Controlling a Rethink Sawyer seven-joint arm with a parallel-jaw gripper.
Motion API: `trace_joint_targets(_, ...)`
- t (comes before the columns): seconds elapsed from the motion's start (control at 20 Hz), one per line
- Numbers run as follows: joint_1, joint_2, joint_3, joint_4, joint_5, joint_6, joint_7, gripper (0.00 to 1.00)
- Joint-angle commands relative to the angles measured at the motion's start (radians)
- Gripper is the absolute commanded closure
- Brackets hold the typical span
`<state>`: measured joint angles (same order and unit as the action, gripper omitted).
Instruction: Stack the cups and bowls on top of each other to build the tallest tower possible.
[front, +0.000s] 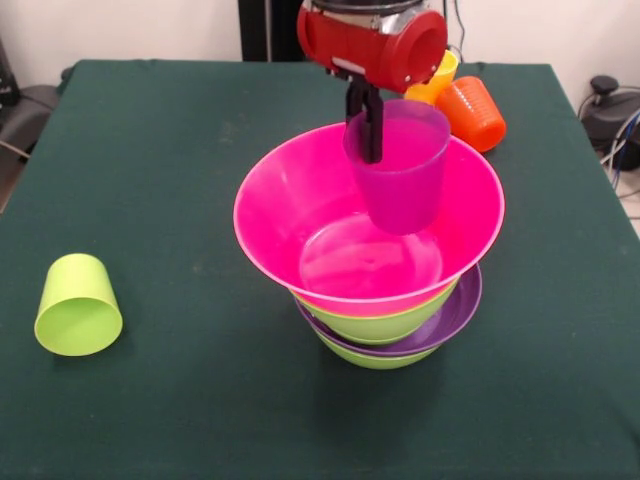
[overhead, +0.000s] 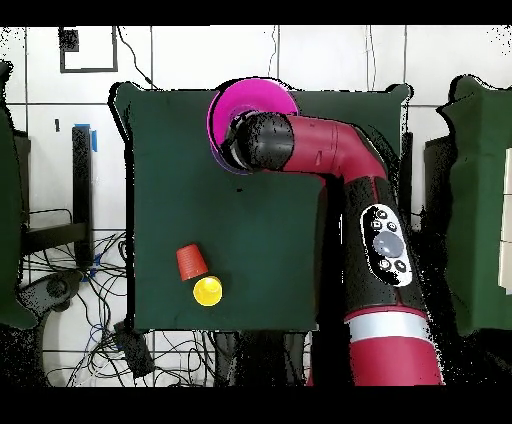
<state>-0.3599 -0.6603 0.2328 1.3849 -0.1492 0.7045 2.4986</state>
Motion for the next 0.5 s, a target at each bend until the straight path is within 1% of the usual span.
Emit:
trace_joint_targets(0.05, -0.034, 0.066, 0.118, -0.034, -0.093, 0.117, -0.327, 1.0)
trace_joint_targets(0.5, -0.051, 0.073, 0.142, -0.055, -0.12, 0.146, -0.335, 1.0)
